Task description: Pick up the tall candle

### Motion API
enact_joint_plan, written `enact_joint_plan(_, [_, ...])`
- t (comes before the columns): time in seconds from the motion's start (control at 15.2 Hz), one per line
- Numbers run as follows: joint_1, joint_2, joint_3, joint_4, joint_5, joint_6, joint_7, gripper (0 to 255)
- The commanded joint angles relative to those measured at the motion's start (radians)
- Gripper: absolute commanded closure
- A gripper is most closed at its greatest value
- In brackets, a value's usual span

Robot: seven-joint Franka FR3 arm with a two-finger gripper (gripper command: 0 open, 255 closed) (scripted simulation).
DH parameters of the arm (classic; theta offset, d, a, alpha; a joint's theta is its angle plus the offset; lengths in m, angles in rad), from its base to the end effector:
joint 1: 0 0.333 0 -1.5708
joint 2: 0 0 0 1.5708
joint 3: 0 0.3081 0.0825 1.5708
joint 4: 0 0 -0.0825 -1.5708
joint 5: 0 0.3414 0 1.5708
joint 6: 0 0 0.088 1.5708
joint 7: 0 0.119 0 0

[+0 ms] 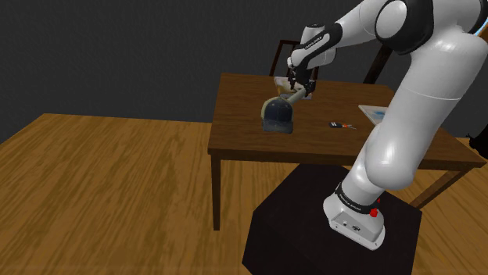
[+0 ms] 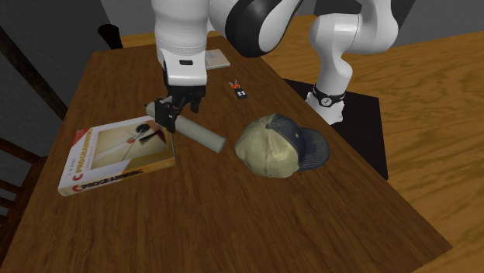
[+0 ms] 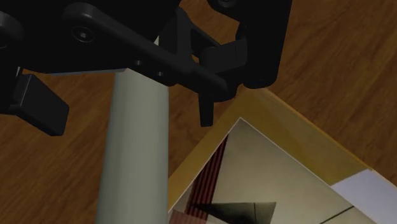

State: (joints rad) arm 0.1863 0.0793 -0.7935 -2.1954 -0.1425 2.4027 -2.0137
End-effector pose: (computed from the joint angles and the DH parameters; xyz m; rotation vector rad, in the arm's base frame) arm 0.4294 -0.2966 0.3812 2.1491 2.0235 -0.1723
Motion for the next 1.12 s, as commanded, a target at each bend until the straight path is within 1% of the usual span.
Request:
enact_joint_plan(0.0, [-0.006,0.03,0.003,-0.015,0.026,0.039,-0.015,0])
enact_joint_plan(0.13, [-0.007,0.029,0.003,-0.015,0.026,0.039,-0.015,0])
enact_joint_plan(0.2, [-0.007,0.03,0.004,-0.016,0.026,0.039,-0.015,255])
enact_joint_plan(0.79, [-0.007,0.029,0.003,-0.015,0.026,0.039,-0.015,255])
enact_joint_plan(1.06, [0.003,-0.012,-0.002,0.007,-0.01,-0.016,0.004,255])
